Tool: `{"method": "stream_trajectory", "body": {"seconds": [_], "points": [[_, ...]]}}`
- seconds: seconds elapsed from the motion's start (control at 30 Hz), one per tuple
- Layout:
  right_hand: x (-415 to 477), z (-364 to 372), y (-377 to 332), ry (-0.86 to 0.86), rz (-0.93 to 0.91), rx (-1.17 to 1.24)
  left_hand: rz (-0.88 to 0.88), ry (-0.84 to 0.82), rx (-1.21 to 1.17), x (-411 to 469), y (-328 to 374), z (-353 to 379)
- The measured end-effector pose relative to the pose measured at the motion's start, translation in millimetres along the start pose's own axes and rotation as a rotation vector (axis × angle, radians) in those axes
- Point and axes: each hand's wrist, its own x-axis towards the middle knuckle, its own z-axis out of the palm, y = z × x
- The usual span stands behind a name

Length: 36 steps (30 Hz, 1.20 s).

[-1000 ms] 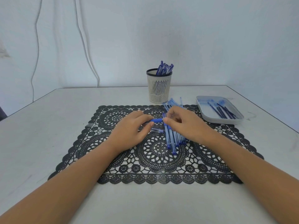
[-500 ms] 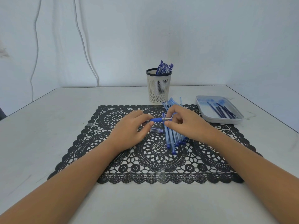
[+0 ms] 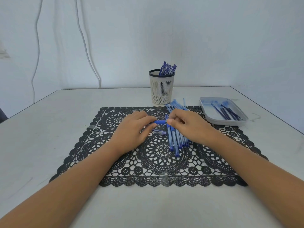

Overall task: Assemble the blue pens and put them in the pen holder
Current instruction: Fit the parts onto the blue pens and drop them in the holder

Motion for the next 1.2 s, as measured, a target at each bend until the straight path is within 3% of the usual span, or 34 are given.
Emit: {"method": "stream_trajectory", "body": {"seconds": [0.23, 0.4, 0.5, 0.63, 1.0, 1.2], "points": [[1.7, 6.2, 3.7, 0.088, 0.029, -0.024, -0.097, 0.037, 0.010, 0.0, -0.5, 1.5], [3.5, 14.7, 3.3, 0.000, 0.041, -0.310, -0.305, 0.074, -0.015, 0.4, -6.1, 2.1], [5.9, 20.7, -0.2, -0.078, 0.068, -0.426, -0.324, 0.071, -0.010, 0.4, -6.3, 2.8], [9.4, 24.8, -3.8, -0.053, 0.067, -0.459, -0.310, 0.063, -0.020, -0.5, -5.7, 3.2], [7.8, -13.8, 11.7, 0.155, 0.180, 0.102, -0.292, 0.007, -0.049, -0.1, -4.1, 1.5], [6.9, -13.8, 9.9, 0.125, 0.147, 0.100, -0.252, -0.016, -0.034, -0.5, -2.7, 0.8]]}}
